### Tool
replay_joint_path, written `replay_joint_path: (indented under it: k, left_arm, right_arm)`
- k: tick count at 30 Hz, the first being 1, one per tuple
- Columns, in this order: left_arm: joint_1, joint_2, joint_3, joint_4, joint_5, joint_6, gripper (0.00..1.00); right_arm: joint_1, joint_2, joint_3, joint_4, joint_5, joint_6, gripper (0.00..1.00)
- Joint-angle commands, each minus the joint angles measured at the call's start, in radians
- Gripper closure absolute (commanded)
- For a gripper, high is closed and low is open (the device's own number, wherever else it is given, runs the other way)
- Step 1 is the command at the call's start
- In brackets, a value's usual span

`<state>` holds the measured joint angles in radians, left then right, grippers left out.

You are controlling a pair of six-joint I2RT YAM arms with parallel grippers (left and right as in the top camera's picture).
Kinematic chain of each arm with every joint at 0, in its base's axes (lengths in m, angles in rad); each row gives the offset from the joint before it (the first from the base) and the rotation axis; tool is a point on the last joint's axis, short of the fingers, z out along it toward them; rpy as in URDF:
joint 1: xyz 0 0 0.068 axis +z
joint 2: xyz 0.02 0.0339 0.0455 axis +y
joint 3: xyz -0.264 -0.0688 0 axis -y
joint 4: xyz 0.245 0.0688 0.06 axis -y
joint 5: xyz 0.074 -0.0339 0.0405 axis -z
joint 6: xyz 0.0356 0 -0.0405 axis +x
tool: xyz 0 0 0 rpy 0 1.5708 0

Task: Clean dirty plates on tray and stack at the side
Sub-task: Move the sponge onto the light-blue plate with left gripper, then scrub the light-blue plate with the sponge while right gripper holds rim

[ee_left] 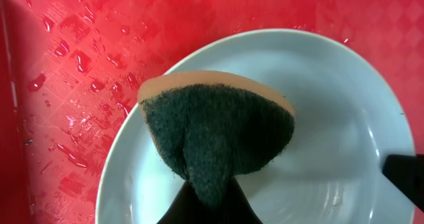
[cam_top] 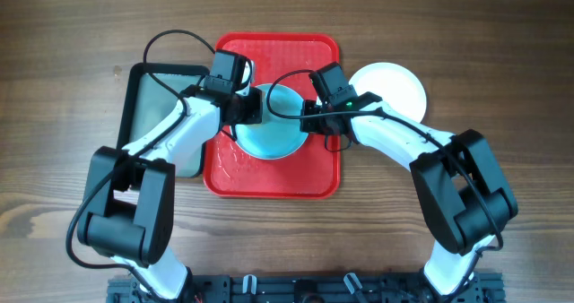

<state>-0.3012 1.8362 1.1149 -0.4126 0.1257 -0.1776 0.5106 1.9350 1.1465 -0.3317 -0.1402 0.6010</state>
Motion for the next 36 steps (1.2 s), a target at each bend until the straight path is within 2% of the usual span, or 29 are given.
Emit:
replay_joint_path:
  k: [1,4,6,8,14,16,17,22,24,25,28,30,36]
  left_arm:
    - [0.000,0.032,0.017,0.006,0.007,-0.006,0.94]
    - [0.000,0.039,0.017,0.006,-0.009,-0.006,0.88]
    - [0.000,0.040,0.017,0.007,-0.031,-0.006,0.76]
    - [0.000,0.040,0.017,0.010,-0.037,-0.006,0.75]
    - [0.000,0.040,0.017,0.014,-0.037,-0.006,0.79]
    - [0.000,0.040,0.017,0.014,-0.037,-0.006,0.88]
    - [0.000,0.040,0.017,0.017,-0.037,-0.006,0.96]
    - [0.000,0.042,0.017,0.016,-0.037,-0.006,0.95]
    - [0.000,0.045,0.017,0.011,-0.037,-0.006,0.82]
    - [0.000,0.050,0.017,0.009,-0.037,-0.006,0.80]
    - [0.000,0.066,0.017,0.010,-0.037,-0.006,0.86]
    - [0.000,0.082,0.017,0.010,-0.037,-0.006,0.96]
    - [0.000,0.100,0.017,0.020,-0.037,-0.006,0.96]
  right_arm:
    - [-0.003,-0.028,-0.010,-0.005,0.014,0.001,0.96]
    - [-0.003,-0.028,-0.010,-0.005,0.013,0.000,0.95]
    - [-0.003,-0.028,-0.010,-0.006,0.014,0.001,0.96]
    - [-0.003,-0.028,-0.010,-0.005,0.014,0.001,0.96]
    - [-0.003,-0.028,-0.010,-0.005,0.014,0.001,0.96]
    - [-0.003,-0.028,-0.010,-0.005,0.014,0.001,0.96]
    - [-0.003,-0.028,-0.010,-0.005,0.014,0.001,0.96]
    - [-0.003,-0.028,-0.010,-0.006,0.014,0.001,0.96]
    - [-0.003,-0.028,-0.010,-0.006,0.014,0.001,0.96]
    - [-0.003,-0.028,-0.010,-0.006,0.014,0.001,0.96]
    - [-0.003,-0.028,-0.010,-0.005,0.014,0.000,0.96]
    - [-0.003,-0.028,-0.010,-0.005,0.013,0.001,0.95]
    - [-0.003,-0.028,-0.010,-0.005,0.014,0.000,0.96]
